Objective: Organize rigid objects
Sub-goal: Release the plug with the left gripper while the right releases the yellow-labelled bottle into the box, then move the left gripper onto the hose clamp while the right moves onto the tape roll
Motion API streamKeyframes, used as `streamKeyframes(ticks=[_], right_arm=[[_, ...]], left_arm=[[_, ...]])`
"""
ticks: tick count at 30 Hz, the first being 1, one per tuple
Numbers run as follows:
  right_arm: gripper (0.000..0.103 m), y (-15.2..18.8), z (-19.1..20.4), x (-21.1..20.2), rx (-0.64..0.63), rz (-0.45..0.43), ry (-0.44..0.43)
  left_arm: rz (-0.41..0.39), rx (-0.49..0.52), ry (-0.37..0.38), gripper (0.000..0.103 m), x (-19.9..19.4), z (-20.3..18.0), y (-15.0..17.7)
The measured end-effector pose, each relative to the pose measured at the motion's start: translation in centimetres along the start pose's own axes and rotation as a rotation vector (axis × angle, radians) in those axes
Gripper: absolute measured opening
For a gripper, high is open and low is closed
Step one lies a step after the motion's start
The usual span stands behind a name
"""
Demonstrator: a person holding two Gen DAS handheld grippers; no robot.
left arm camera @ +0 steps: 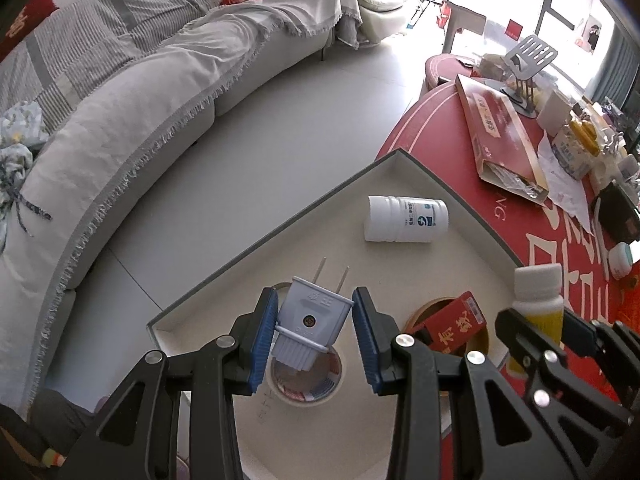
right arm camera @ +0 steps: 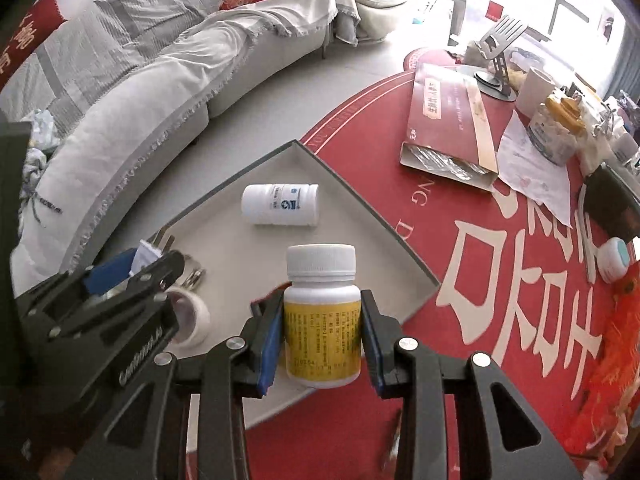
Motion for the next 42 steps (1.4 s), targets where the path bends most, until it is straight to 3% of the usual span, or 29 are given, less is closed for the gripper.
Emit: streamKeyframes(ticks=[6, 8, 9, 10, 11, 13, 14, 17, 21, 30, 36, 42], right_arm=[[0.037, -1.0, -0.8, 1.2, 0.019, 0.010, 0.016], [0.038, -1.3, -1.1, 1.6, 0.028, 0.003, 0.023], [0.044, -1.4, -1.1, 1.7, 0.023, 0.002, 0.014], [0.060, -1.3, -1.3, 1.9, 0.015, 0.012, 0.025], [0.079, -1.3, -2.0, 1.7, 0.016, 0.011, 0.065], [0.099, -1.1, -3.2, 0.9, 0.036, -0.013, 0.073], [0.100, -0.7, -3.7, 0.2, 0.058, -0.032, 0.037], [0.100, 1.4, -5.2, -1.5, 0.124, -0.033, 0.002], [0.100, 6.7, -7.1, -3.3, 0.224, 0.006, -0.032], [0.100, 20.3, -12.0, -7.9, 0.407, 0.043, 0.036], [0.100, 27.9, -14.8, -7.8, 0.580, 0.093, 0.034], [0.100, 31.2, -16.5, -8.1, 0.666, 0.110, 0.009]], left_arm=[[0.030, 0.000, -0.007, 0.043, 1.8, -0.2, -0.4], [0.042, 0.014, -0.003, 0.063, 2.3, -0.5, -0.2], [0.047, 0.012, -0.031, 0.073, 2.5, -0.2, -0.1], [0.051, 0.000, -0.039, 0.083, 2.6, 0.3, 0.1], [0.053, -0.013, -0.022, 0.086, 2.6, 0.5, 0.3], [0.065, -0.044, 0.024, 0.098, 2.5, 0.9, 0.8], [0.059, -0.049, 0.025, 0.103, 2.2, 1.0, 1.0], [0.038, -0.037, 0.020, 0.103, 1.0, 1.0, 2.0], [0.025, 0.017, 0.076, 0.103, -1.3, -0.6, 4.1], [0.033, 0.185, 0.154, 0.103, -5.2, -5.9, 12.1], [0.098, 0.339, 0.122, 0.103, -4.0, -10.9, 17.7], [0.100, 0.479, 0.069, 0.103, -1.5, -15.7, 19.3]])
Point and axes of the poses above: each gripper's, at about its wrist camera, not at the fingertips, and x roughly the way its jaws point, z to its left, y to its underside, the point moved 9 cm from there along x, roughly the way its jaws point, and after that the axes turned 5 degrees about z, right-handed, at the moved point
